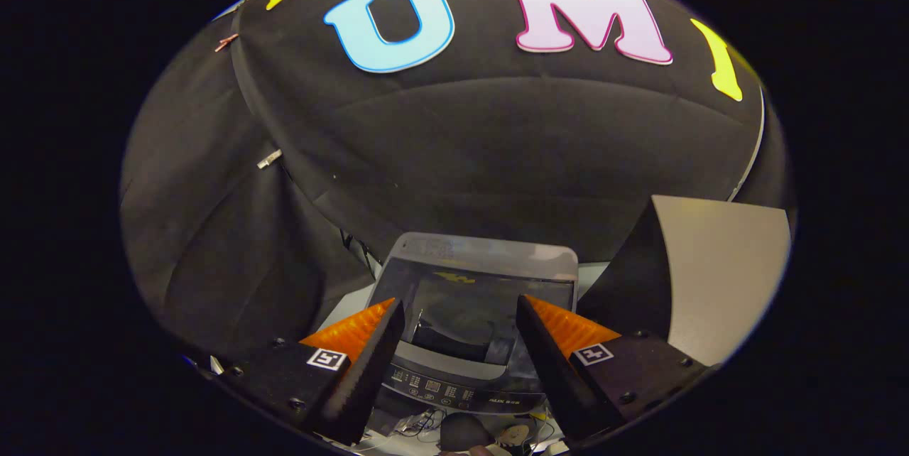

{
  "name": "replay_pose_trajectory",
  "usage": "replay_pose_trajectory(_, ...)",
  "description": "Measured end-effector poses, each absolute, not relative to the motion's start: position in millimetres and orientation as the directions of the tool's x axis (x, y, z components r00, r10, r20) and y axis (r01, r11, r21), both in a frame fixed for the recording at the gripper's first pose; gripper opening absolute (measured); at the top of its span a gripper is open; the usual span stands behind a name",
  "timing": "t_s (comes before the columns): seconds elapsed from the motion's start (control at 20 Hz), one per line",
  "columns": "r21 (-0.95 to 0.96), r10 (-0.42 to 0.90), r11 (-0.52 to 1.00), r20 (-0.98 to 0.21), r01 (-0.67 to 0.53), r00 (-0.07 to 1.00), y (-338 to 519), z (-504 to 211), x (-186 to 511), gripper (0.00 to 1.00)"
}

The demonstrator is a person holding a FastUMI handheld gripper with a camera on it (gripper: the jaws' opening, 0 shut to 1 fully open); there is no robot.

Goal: Put the clothes into the washing machine and then close the washing machine lid.

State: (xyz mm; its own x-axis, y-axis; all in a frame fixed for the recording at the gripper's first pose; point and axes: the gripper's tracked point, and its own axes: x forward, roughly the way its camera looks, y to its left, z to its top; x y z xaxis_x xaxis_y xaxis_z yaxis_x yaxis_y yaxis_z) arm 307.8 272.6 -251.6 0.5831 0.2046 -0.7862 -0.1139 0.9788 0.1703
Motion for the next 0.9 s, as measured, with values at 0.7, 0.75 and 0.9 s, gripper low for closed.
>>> replay_pose_trajectory(0.7,0.19,0.221,0.971,-0.455,-0.149,0.862,210,-118,264,0.99)
replay_pose_trajectory(0.75,0.182,0.214,0.972,-0.429,-0.149,0.878,204,-107,257,0.99)
replay_pose_trajectory(0.9,0.164,0.208,0.974,-0.354,-0.158,0.912,182,-81,241,0.99)
